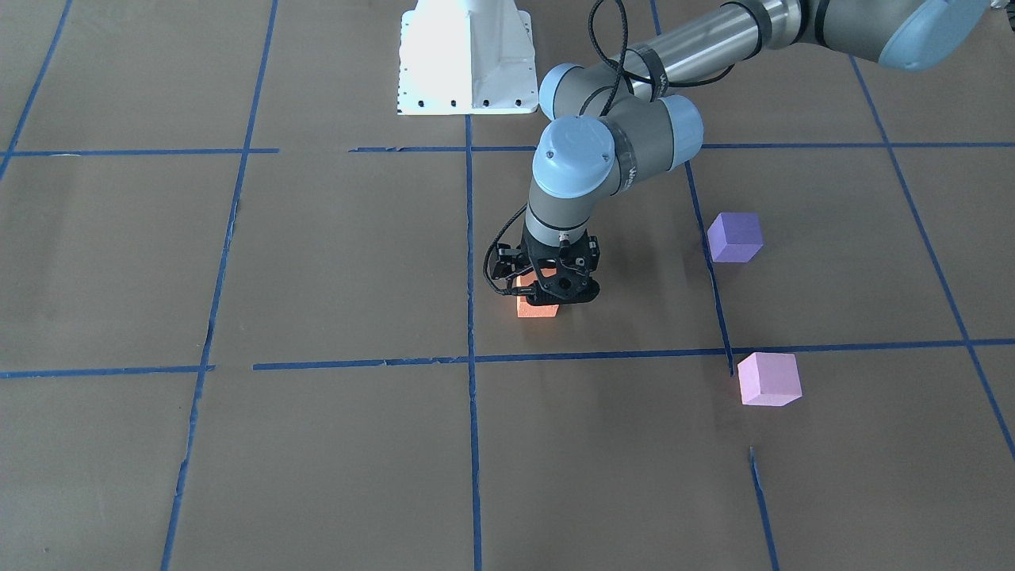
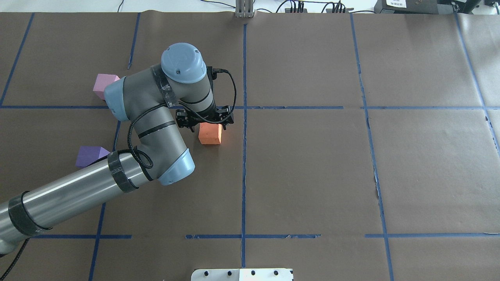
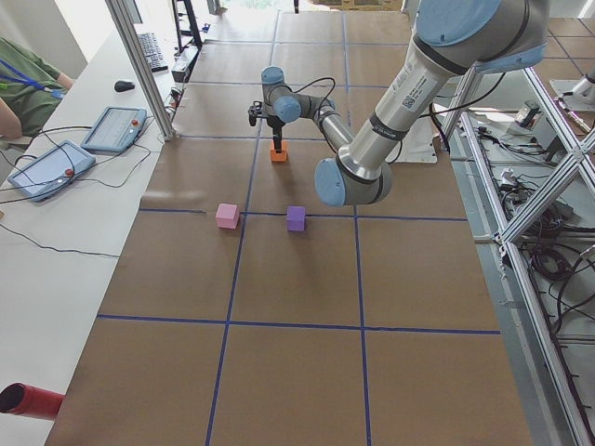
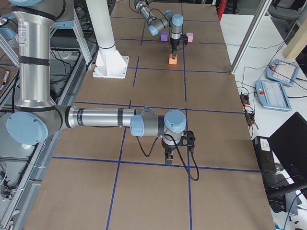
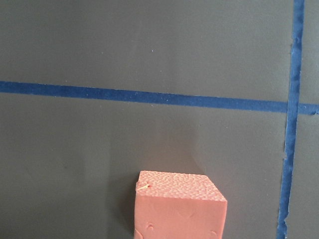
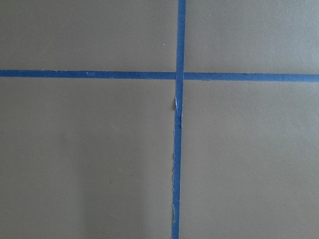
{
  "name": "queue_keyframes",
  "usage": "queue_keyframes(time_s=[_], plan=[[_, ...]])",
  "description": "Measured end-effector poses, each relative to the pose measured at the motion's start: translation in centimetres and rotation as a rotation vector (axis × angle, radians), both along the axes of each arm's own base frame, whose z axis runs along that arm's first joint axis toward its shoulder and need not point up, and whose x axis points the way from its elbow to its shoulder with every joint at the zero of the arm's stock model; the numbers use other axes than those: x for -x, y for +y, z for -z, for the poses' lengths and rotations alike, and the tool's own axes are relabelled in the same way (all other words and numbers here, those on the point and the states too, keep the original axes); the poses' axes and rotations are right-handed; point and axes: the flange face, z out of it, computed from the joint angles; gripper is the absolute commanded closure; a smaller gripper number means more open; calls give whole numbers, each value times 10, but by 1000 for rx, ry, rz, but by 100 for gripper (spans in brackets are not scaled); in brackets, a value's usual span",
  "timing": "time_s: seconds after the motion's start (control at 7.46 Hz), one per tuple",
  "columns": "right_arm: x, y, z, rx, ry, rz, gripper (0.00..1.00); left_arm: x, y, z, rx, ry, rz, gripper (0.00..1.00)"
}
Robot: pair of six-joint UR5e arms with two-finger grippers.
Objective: Arrange blocks in a line
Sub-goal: 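Lower the left gripper and close it on the orange cube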
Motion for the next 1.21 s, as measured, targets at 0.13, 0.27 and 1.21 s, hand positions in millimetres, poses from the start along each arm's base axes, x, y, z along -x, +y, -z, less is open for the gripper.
queue_keyframes(time_s=[0.13,0.27,1.21], plan=[[0,0,0,0,0,0,0,-6,2,-5,-11,-5,2,0],[0,0,0,0,0,0,0,-11,3,-10,-17,-8,3,0],[0,0,0,0,0,0,0,-11,4,-3,-25,11,19,100]])
